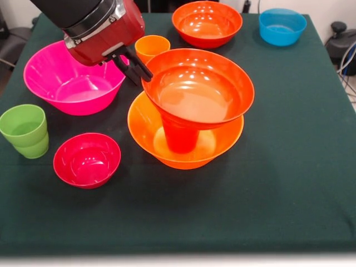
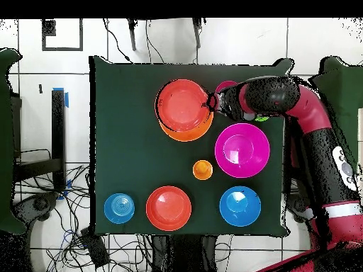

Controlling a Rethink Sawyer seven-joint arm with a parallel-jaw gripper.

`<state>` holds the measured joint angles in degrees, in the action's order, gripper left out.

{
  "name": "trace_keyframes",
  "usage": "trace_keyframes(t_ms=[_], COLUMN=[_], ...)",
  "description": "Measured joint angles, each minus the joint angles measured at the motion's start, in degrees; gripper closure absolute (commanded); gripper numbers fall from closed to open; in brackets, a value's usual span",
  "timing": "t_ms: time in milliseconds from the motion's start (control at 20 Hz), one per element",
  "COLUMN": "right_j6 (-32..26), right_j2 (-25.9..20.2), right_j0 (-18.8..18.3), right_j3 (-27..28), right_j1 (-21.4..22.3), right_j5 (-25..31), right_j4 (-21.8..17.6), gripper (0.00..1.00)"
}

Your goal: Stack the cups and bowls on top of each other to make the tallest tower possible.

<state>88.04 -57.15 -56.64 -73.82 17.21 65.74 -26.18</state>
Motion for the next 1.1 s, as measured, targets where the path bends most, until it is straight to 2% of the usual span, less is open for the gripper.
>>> trace_keyframes(t_ms=[1100], right_j6=[-0.6], right_j2=[0.0], right_j0=[-0.2], right_j3=[0.3], right_j1=[-1.7], right_j5=[0.0], right_j4=[0.0], gripper=[1.00])
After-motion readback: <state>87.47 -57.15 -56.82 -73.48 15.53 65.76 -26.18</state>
